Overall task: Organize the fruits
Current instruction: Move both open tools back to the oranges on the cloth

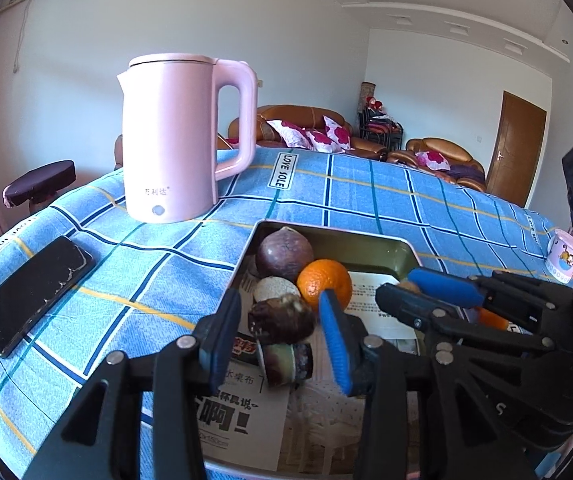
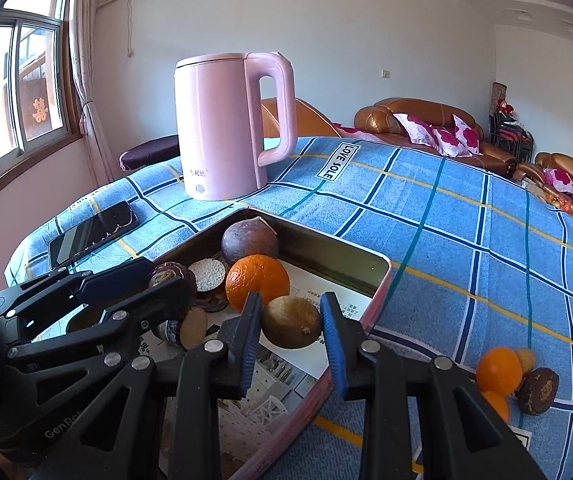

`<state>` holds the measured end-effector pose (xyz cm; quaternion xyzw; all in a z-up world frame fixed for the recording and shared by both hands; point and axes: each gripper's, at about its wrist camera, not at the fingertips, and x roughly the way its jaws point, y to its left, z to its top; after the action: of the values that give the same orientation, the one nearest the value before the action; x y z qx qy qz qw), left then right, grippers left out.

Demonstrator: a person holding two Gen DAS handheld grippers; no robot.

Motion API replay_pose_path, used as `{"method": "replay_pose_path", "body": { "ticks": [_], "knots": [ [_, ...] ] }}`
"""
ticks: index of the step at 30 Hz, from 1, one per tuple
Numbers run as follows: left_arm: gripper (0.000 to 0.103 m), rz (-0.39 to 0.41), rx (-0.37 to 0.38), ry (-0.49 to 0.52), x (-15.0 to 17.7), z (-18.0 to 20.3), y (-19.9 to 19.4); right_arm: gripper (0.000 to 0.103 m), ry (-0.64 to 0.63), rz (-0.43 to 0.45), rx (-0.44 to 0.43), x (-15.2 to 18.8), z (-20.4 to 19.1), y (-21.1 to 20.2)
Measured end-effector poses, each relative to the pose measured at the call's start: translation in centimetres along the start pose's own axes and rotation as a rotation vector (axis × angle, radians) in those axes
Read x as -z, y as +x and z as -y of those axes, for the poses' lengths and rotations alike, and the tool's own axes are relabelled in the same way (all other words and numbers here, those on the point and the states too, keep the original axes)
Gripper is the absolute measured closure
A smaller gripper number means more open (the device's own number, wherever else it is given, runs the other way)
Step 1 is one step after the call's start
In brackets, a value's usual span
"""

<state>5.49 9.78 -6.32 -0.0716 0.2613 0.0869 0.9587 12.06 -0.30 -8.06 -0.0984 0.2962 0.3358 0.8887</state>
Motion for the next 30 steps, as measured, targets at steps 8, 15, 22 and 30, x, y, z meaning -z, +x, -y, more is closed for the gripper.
{"method": "replay_pose_path", "body": {
  "ticks": [8,15,22,30],
  "knots": [
    [0.022,0.048,0.053,-0.035,-0.6,1.1,-1.5,0.048,0.041,0.064,0.061,0.2,2.1,-3.0],
    [0.015,0.063,0.141,0.069,-1.0,7.0,-2.2,0.039,0.107,0.095,0.202,1.7,7.8,-7.5],
    [0.015,0.008,0.219,0.160,-0.7,12.9,-0.8,0.037,0.278,0.099,0.328,4.4,14.4,-10.3],
    [0.017,-0.104,0.277,0.238,-0.2,17.9,2.2,0.037,0.376,0.083,0.411,6.0,16.9,-10.6]
  ]
}}
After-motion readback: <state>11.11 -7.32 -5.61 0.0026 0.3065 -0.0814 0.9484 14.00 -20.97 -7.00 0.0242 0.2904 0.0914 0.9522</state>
